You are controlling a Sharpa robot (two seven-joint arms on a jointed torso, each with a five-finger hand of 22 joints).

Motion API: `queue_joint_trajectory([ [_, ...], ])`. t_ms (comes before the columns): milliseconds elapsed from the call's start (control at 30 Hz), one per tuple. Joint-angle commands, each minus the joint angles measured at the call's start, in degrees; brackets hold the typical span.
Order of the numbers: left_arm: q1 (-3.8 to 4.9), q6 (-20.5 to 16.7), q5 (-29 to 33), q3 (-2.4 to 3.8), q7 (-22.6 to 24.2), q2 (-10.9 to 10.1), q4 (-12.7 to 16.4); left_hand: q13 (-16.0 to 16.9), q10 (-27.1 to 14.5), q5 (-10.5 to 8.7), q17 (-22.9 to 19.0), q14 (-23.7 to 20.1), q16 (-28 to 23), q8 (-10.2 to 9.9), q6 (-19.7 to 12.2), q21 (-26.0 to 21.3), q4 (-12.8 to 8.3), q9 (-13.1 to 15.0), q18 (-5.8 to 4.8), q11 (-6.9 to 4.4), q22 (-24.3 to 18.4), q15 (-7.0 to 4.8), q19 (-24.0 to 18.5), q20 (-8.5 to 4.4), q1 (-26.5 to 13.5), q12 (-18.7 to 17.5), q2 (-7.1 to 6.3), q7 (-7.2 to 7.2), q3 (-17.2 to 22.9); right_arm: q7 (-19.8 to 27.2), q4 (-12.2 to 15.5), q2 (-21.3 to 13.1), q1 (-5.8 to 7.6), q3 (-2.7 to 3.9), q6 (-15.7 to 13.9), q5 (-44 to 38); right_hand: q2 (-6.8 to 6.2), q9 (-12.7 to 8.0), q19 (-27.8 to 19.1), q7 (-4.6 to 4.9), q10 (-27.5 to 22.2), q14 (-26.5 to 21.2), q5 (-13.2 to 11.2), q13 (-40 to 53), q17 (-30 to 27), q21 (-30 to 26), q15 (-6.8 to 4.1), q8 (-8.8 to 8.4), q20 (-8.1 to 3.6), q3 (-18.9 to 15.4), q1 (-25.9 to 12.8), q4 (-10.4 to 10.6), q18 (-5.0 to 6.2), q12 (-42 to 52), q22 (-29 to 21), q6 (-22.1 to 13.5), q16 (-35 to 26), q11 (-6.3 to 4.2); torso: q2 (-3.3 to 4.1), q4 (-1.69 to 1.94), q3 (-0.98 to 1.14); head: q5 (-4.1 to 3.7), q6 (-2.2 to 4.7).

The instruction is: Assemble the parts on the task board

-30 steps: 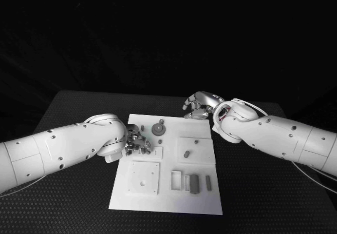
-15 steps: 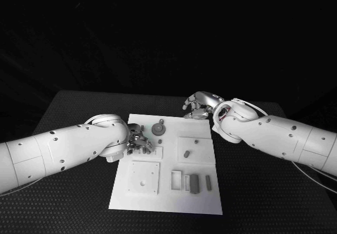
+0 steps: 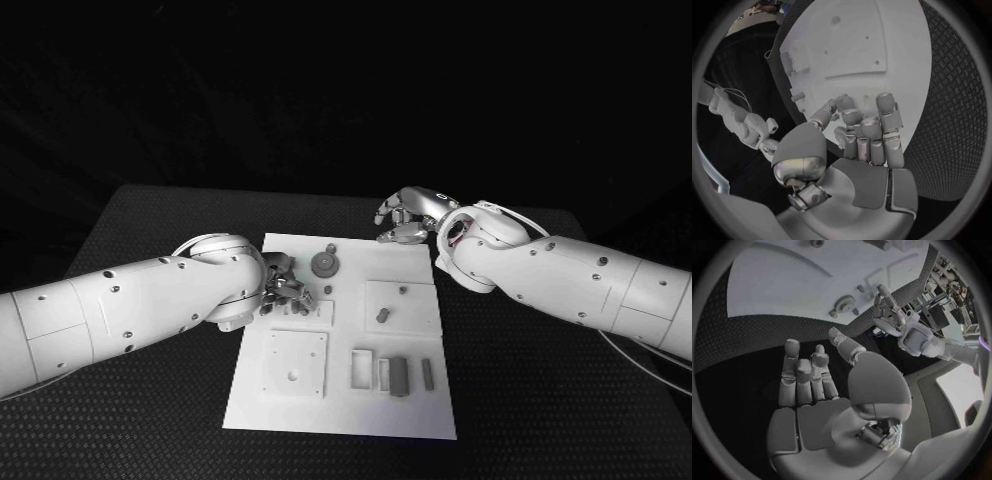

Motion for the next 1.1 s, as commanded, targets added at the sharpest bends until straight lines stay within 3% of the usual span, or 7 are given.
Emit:
queue_joint_trajectory([
  [33,-0.03,-0.4,-1.6,0.0,1.1,0.0,0.2,-0.1,-0.3,-0.32,-0.1,0.0,0.2,0.4,-0.5,-0.1,-0.6,0.0,-0.01,0.0,1.0,-0.29,0.1,0.04,1.0,-0.1,0.04,-0.05,0.0,0.5,0.0,0.0,-0.06,0.03,0.5,-0.1,-0.06,-0.1,-0.3,0.26,-0.4,0.0,0.0,-0.1,-0.1,-0.4,-0.25,-0.07,0.1,-0.2,0.1,-0.1,0.86,-0.2,0.9,0.0,-0.4,0.2,-0.02,0.03,-0.03,-0.01,-0.06],
  [767,-0.04,-1.3,-2.5,0.04,1.7,-0.1,0.6,-0.2,-0.2,-0.94,-0.1,0.1,0.3,0.6,-0.5,-0.2,-1.7,-0.2,-0.06,0.05,1.0,-0.17,0.2,0.12,1.8,-0.1,-0.31,-0.01,-0.2,0.5,0.0,0.0,-0.19,0.03,0.5,-0.1,-0.04,-0.1,-0.3,0.27,-0.4,0.0,0.0,-0.1,-0.1,-0.4,-0.24,-0.08,0.1,-0.2,0.1,-0.1,0.86,-0.2,0.9,-0.1,-0.4,0.2,-0.01,0.01,-0.02,-0.23,-0.18],
  [1100,-0.04,-1.1,-2.1,0.04,1.7,-0.1,0.5,-0.3,-0.2,-1.06,-0.1,0.1,0.3,0.7,-0.6,-0.3,-0.9,-0.4,-0.04,0.05,1.0,-0.18,0.2,0.13,0.2,-0.1,-1.49,0.0,-1.2,0.5,-0.1,0.0,-0.21,0.03,0.5,-0.1,-0.09,-0.1,-0.3,0.28,-0.4,0.0,0.0,-0.1,-0.1,-0.4,-0.23,-0.11,0.11,-0.2,0.1,-0.1,0.86,-0.2,0.9,-0.1,-0.4,0.21,-0.01,-0.01,0.0,-0.21,-0.19],
])
